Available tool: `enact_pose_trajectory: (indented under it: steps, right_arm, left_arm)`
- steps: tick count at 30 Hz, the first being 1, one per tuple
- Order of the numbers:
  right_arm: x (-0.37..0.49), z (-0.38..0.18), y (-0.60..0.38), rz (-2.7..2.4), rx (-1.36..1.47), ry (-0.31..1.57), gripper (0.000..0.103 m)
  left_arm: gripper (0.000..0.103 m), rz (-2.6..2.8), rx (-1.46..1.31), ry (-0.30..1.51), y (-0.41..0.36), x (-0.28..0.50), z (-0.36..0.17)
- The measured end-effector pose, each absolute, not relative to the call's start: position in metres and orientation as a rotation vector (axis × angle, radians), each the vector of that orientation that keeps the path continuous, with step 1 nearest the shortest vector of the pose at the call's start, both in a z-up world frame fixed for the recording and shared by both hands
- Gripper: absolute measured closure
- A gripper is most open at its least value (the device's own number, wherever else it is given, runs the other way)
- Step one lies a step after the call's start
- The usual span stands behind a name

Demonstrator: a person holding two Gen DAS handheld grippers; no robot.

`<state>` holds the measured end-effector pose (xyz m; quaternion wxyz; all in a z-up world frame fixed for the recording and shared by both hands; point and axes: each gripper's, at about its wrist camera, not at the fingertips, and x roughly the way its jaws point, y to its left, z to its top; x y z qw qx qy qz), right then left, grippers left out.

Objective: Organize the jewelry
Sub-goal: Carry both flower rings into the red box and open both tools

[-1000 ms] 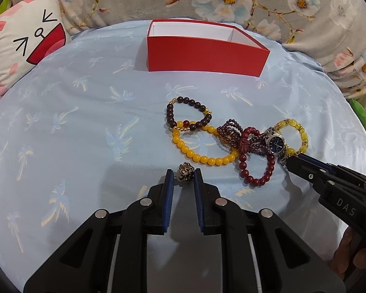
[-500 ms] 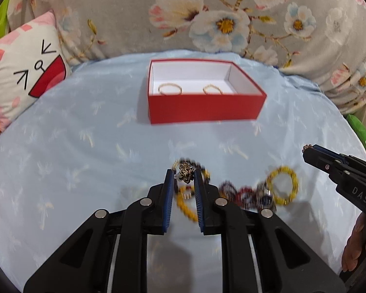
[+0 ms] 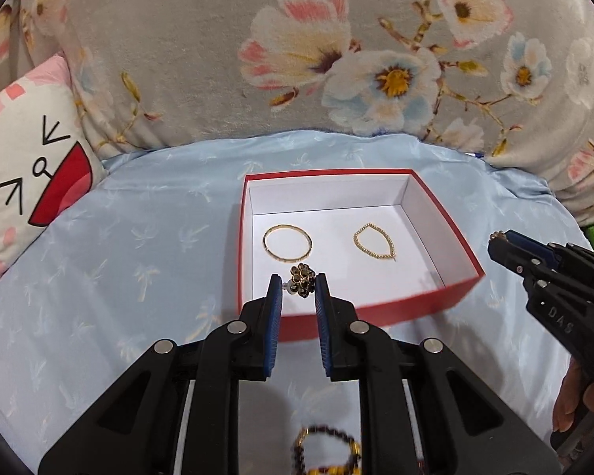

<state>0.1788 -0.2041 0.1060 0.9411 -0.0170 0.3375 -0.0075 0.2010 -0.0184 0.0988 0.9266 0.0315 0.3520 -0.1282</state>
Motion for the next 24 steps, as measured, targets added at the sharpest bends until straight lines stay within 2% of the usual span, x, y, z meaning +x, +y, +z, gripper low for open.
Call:
enact_pose_trajectory:
  steps: [12, 13, 16, 21, 24]
  right_arm:
    - [0.239, 0.065, -0.180, -0.102, -0.252, 0.743, 0.084]
    - [0.240, 0.063, -0.178, -0.087, -0.246, 0.748, 0.082]
    - [0.236, 0.066, -0.176, -0.039, -0.209, 0.732, 0.057]
    - [0.226, 0.078, -0.186, -0.031, -0.141, 0.712, 0.056]
    - [0.215, 0.086, -0.196, -0.048, -0.103, 0.703, 0.055]
  left_arm:
    - [0.086, -0.216, 0.054, 0.799, -0.027, 0.263, 0.067]
    - [0.086, -0.217, 0.055, 0.800, -0.028, 0.265, 0.065]
    - [0.085, -0.209, 0.066, 0.791, -0.031, 0.267, 0.065]
    - [0.068, -0.204, 0.050, 0.777, -0.029, 0.267, 0.070]
    - [0.063, -0.204, 0.038, 0.765, -0.026, 0.262, 0.076]
